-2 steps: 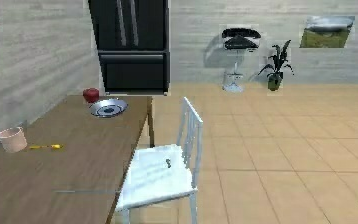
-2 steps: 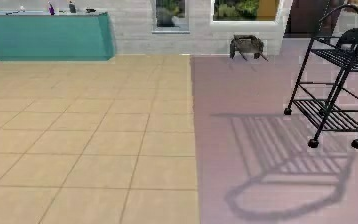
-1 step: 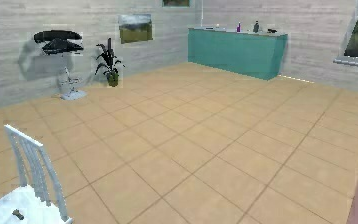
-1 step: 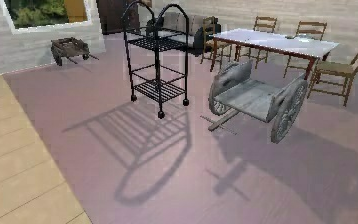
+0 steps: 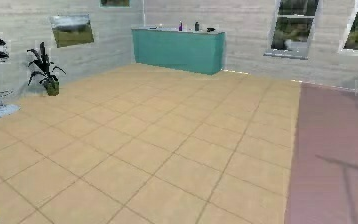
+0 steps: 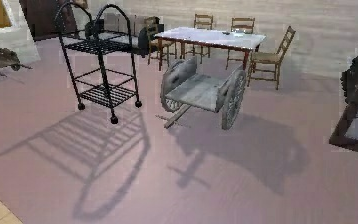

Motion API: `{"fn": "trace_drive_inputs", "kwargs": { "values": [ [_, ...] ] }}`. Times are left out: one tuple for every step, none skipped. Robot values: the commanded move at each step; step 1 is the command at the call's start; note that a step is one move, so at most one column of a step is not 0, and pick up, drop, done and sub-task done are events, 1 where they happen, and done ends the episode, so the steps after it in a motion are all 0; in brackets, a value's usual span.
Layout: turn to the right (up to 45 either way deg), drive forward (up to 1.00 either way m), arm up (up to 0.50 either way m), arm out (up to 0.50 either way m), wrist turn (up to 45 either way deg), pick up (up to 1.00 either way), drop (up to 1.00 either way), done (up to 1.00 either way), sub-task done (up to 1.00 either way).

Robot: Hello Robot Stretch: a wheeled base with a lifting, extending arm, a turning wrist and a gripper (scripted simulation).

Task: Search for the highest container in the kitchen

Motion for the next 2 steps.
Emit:
{"fn": "trace_drive_inputs", "kwargs": {
  "values": [
    [0.0, 1.0, 0.0, 0.0, 0.0, 0.0, 0.0, 0.0, 0.0],
    [0.0, 1.0, 0.0, 0.0, 0.0, 0.0, 0.0, 0.0, 0.0]
  ]
}}
